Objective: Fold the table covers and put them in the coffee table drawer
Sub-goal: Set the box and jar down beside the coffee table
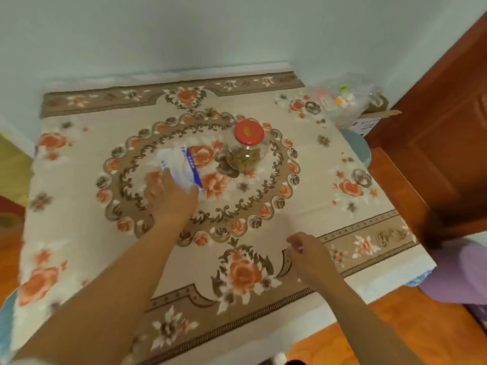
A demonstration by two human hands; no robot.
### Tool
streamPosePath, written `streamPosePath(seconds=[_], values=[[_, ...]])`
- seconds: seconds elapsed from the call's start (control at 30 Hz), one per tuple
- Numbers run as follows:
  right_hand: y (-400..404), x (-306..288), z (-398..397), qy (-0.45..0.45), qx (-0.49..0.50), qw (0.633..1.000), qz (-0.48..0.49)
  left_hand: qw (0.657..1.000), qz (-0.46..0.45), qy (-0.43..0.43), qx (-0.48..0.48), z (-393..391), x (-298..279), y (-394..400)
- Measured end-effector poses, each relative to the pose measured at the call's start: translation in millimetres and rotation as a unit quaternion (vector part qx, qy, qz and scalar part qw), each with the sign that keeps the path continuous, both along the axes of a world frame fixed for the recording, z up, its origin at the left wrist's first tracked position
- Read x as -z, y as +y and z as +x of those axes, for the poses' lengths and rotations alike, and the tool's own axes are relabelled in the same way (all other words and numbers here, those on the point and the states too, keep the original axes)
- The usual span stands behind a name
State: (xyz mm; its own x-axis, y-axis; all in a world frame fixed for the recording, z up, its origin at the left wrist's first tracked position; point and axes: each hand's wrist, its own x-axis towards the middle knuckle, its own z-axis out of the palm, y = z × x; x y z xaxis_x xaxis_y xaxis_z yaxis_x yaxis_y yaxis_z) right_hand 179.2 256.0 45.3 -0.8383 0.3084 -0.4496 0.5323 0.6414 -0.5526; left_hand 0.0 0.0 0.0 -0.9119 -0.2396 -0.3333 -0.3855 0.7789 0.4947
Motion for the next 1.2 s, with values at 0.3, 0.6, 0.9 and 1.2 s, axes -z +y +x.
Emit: streamPosePath(seconds=[0.3, 0.6, 0.9, 1.2], values=[[17, 23, -47, -0.021, -0.032, 0.999, 0.004, 0.995, -0.044, -0.087, -0.028, -67, 35, 29], [31, 35, -75, -0.013, -0.076, 0.994, -0.082, 0.950, 0.211, -0.031, -0.227, 112, -10, -14], [1, -14, -204, 0.205, -0.144, 0.964, 0.088, 0.935, 0.127, -0.095, -0.316, 225, 3, -35], [-24, -46, -299, 0.012, -0.308, 0.910, 0.276, 0.943, 0.105, -0.098, -0.301, 244, 4, -25]])
